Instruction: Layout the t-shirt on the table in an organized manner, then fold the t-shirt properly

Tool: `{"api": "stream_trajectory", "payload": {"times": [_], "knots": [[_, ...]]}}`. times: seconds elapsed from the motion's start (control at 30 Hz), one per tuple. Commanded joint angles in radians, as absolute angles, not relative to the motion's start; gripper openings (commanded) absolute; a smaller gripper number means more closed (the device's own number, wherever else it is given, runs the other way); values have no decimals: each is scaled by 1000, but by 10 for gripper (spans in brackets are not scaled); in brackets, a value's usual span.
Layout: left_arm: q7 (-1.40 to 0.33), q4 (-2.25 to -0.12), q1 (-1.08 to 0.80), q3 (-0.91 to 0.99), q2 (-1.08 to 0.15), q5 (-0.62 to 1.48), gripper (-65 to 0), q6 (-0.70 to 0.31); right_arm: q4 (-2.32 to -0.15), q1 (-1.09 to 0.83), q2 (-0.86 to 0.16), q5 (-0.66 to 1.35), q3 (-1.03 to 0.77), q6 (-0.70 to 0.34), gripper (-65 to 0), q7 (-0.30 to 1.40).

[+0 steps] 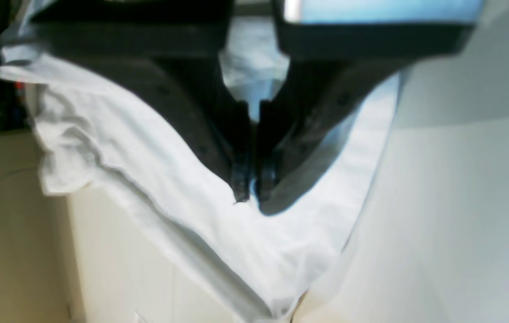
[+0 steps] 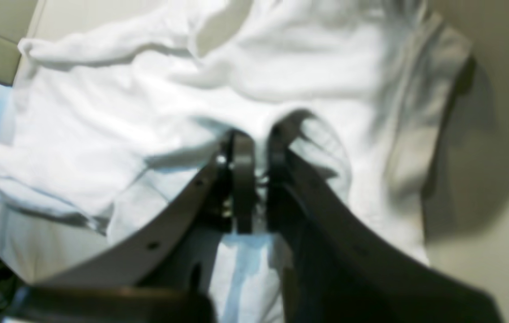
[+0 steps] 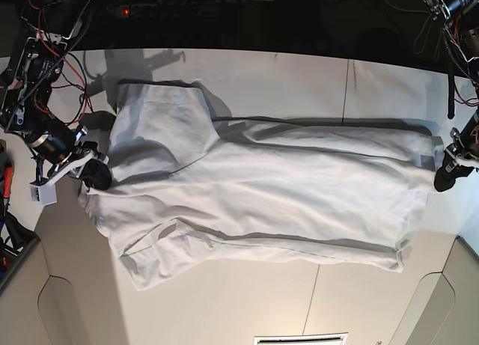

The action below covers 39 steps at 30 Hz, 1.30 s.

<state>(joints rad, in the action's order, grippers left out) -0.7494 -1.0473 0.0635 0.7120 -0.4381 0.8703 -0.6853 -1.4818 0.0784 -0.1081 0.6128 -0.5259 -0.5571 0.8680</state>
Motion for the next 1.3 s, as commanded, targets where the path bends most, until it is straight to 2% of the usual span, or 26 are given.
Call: {"api": "stream_trajectory", "payload": {"times": [0.0, 0.27, 0.4, 0.5, 0.53, 0.67, 0.73, 0.87, 0.9, 1.13, 1.27], "knots": [[-721, -1064, 78, 712, -463, 893, -650, -698, -1499, 99, -121, 635, -524, -565, -650, 846], [-721, -1064, 78, 713, -463, 857, -650, -698, -1495, 105, -121, 509, -427, -564, -650, 833], [-722, -1064, 78, 713, -463, 813, -650, -698, -1495, 105, -121, 400, -405, -530, -650, 779], [-721, -1064, 78, 713, -464, 780, -472, -698, -1495, 105, -121, 298, -406, -422, -641, 741], [-721, -1064, 78, 713, -464, 780, -450, -698, -1495, 105, -121, 272, -406, -390, -632, 733], [-709, -1064, 78, 713, -463, 781, -449, -698, -1495, 105, -121, 268, -405, -374, -632, 729], [-704, -1064, 78, 713, -463, 781, -447, -698, -1495, 106, -121, 285, -405, -374, -582, 729], [-698, -1064, 78, 713, -464, 782, -419, -698, -1496, 111, -121, 322, -405, -424, -336, 730], [-698, -1064, 78, 713, -464, 782, -419, -698, -1496, 111, -121, 327, -405, -424, -306, 730], [-699, -1064, 78, 713, -464, 796, -419, -698, -1498, 113, -122, 346, -406, -450, -305, 788], [-699, -1064, 78, 713, -464, 796, -419, -698, -1498, 139, -124, 374, -405, -459, -305, 1034]]}}
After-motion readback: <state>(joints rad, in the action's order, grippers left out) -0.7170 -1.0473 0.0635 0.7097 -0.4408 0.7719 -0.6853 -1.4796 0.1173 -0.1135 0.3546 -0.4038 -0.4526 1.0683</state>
